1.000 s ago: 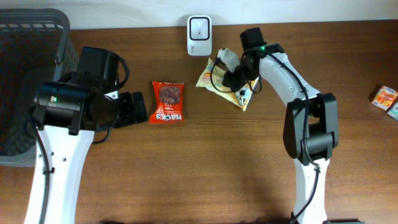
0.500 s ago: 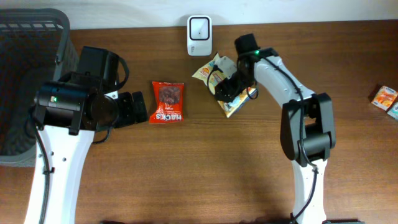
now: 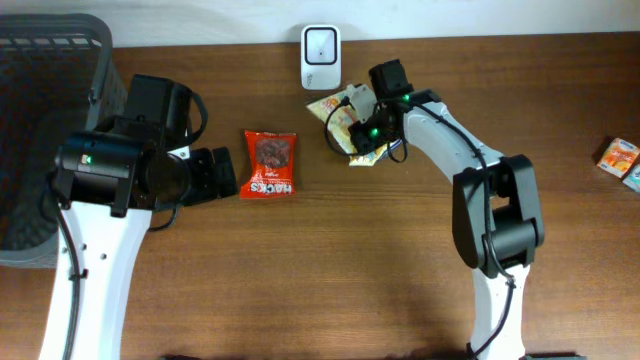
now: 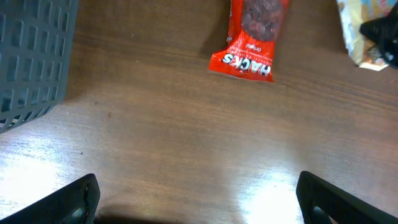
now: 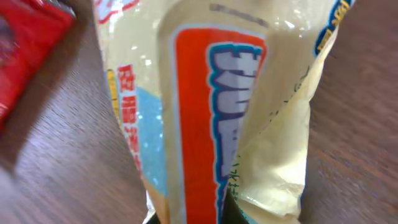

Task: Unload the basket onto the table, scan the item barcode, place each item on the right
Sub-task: 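Hold the yellow snack bag up in front of the barcode scanner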

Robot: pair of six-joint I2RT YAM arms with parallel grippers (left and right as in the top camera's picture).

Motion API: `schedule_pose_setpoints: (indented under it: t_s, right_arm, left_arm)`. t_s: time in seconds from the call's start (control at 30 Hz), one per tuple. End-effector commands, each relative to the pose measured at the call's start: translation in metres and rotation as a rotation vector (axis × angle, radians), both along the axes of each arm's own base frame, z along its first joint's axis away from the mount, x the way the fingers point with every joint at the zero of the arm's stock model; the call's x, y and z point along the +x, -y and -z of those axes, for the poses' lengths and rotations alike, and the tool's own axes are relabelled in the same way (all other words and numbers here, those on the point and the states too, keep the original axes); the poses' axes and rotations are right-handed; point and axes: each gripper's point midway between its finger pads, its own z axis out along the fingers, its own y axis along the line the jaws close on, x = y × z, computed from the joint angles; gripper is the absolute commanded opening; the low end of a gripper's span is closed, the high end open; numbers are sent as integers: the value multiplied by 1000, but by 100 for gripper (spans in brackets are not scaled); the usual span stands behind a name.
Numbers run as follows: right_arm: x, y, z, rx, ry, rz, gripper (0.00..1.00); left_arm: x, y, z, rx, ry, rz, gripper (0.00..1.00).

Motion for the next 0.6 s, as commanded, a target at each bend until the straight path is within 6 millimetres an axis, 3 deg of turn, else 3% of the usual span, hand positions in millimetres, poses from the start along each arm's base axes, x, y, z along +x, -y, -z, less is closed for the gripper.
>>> schedule_pose_setpoints:
  t_s: [0.0, 0.1, 0.17, 0.23, 0.3, 0.47, 0.57]
  right_arm:
    - [28, -14, -107, 103, 234, 28, 4]
    - [46, -20, -132, 134, 355, 37, 4]
    - [73, -14, -145, 148, 452, 145, 4]
    - [87, -19, -148, 198, 493, 184, 4]
    - [95, -28, -140, 230, 502, 201, 4]
    - [103, -73, -97, 241, 529, 159, 4]
    - [116, -59, -100, 144, 611, 266, 4]
  left_arm:
    - [1, -2, -2, 6, 11, -14, 99]
    - [1, -2, -2, 6, 11, -14, 99]
    - [1, -2, -2, 6, 11, -14, 99]
    - [1, -2, -2, 6, 11, -14, 99]
    - [1, -2, -2, 6, 11, -14, 99]
    - [1, -2, -2, 6, 11, -14, 99]
    - [1, -2, -2, 6, 11, -14, 99]
